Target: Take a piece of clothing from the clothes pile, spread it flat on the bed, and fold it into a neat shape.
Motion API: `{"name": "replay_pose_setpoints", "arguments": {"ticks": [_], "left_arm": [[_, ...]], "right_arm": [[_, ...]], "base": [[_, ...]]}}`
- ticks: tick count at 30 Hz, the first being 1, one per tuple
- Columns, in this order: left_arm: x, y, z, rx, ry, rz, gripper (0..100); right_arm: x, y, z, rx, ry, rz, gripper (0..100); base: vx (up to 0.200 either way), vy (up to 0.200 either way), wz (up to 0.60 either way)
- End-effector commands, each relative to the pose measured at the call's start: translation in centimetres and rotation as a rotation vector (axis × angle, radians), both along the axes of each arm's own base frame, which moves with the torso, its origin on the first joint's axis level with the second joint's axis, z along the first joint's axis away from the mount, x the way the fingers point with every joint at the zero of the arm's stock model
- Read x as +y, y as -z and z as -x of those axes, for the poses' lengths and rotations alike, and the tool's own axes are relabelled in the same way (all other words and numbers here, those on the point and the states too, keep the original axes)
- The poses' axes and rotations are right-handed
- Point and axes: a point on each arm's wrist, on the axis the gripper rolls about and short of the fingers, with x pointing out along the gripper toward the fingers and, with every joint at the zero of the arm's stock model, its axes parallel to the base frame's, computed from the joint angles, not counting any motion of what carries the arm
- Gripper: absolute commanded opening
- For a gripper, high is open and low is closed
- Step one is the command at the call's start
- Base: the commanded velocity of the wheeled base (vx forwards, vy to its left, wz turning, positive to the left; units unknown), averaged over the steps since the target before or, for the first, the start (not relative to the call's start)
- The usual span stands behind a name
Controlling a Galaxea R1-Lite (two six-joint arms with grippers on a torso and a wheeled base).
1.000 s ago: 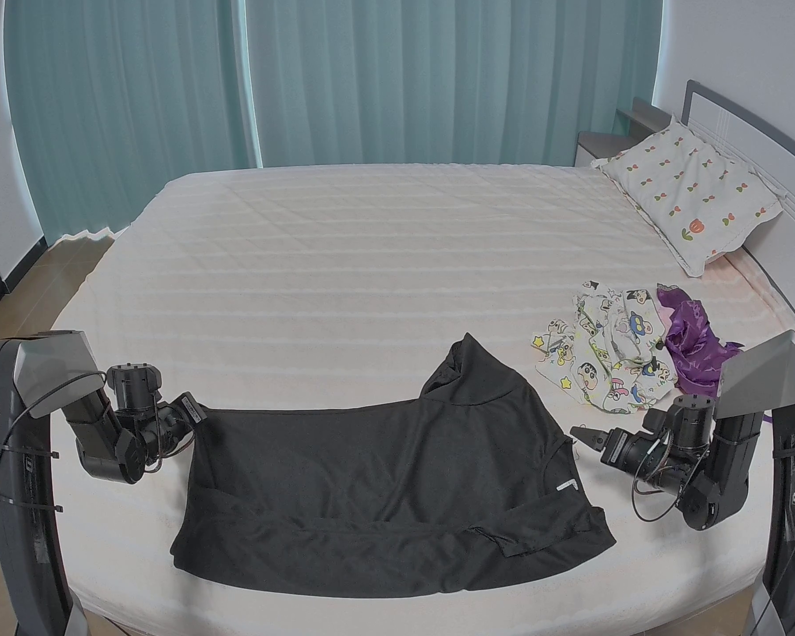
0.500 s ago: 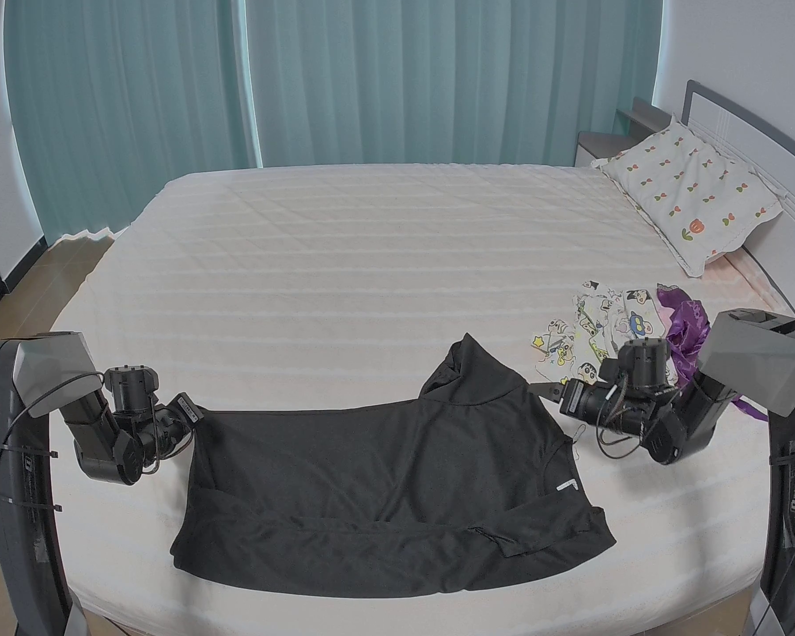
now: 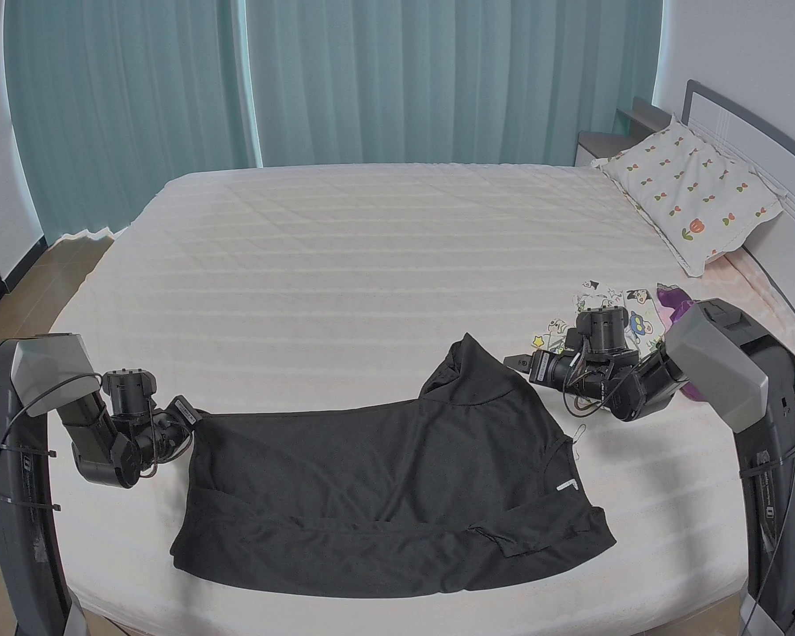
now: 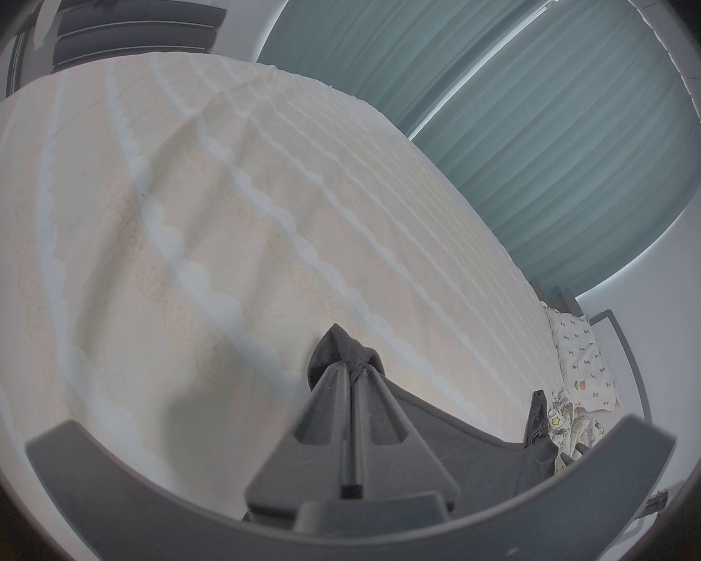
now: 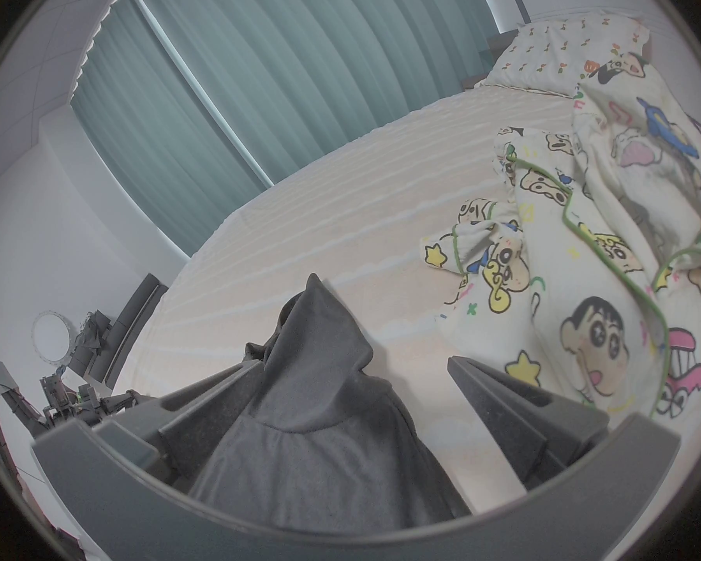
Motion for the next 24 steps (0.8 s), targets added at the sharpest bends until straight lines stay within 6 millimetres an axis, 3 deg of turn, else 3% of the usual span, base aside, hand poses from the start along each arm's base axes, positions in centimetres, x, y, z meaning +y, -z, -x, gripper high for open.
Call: {"name": "replay_pose_setpoints", "arguments": {"ticks": [1, 12, 18, 19, 24], "left_arm": [[0.0, -0.1, 0.0, -0.002, -0.001, 0.0, 0], [0.0, -0.2, 0.0, -0.003, -0.003, 0.003, 0], [0.0, -0.1, 0.0, -0.002, -0.003, 0.003, 0], [0.0, -0.2, 0.0, -0.003, -0.003, 0.003, 0], [0.0, -0.1, 0.0, -0.003, -0.004, 0.002, 0]], "right_arm": [[0.6, 3.7, -1.3, 0.018, 0.0, -0.006, 100], [1.9, 4.9, -2.6, -0.009, -0.013, -0.011, 100], [2.5, 4.4, -3.0, -0.032, -0.016, -0.012, 100], [2.4, 4.3, -3.1, -0.035, -0.011, -0.012, 0], [1.3, 3.8, -3.5, -0.054, 0.048, 0.002, 0]], "base": [[0.0, 0.0, 0.0], [0.0, 0.0, 0.0], [0.0, 0.0, 0.0], [0.0, 0.0, 0.0], [0.0, 0.0, 0.0]]}}
